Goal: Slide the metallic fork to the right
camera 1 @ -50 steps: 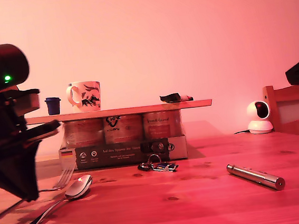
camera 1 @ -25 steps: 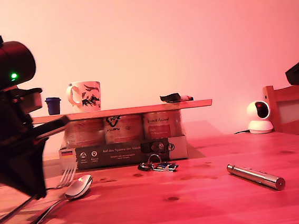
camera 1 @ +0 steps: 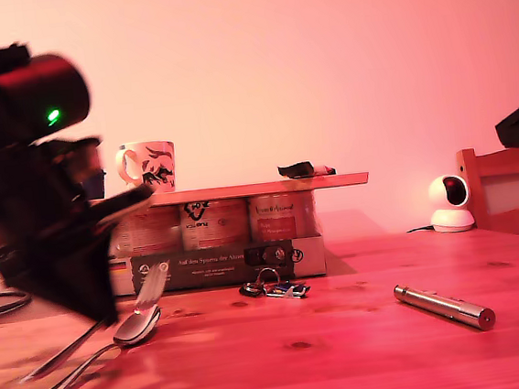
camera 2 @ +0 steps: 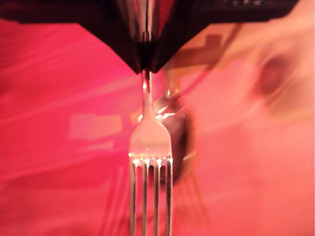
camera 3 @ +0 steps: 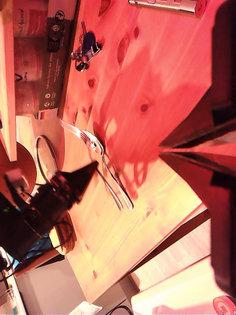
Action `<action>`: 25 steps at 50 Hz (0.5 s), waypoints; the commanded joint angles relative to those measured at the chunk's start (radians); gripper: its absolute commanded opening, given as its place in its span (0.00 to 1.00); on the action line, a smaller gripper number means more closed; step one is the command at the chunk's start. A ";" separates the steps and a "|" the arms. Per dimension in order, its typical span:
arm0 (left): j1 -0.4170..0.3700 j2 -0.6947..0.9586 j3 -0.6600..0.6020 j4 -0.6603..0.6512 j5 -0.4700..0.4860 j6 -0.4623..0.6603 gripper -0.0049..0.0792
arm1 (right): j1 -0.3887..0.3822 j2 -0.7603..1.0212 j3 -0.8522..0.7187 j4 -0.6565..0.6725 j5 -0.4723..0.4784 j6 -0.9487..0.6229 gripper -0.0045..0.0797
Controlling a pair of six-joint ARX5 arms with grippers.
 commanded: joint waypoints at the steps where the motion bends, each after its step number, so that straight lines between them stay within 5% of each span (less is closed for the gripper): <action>1: -0.018 0.016 0.007 0.016 0.000 -0.020 0.04 | 0.005 -0.005 0.011 0.007 -0.003 0.001 0.04; 25: -0.097 0.017 0.007 0.051 -0.084 -0.045 0.04 | 0.005 -0.005 0.011 0.010 -0.006 0.001 0.04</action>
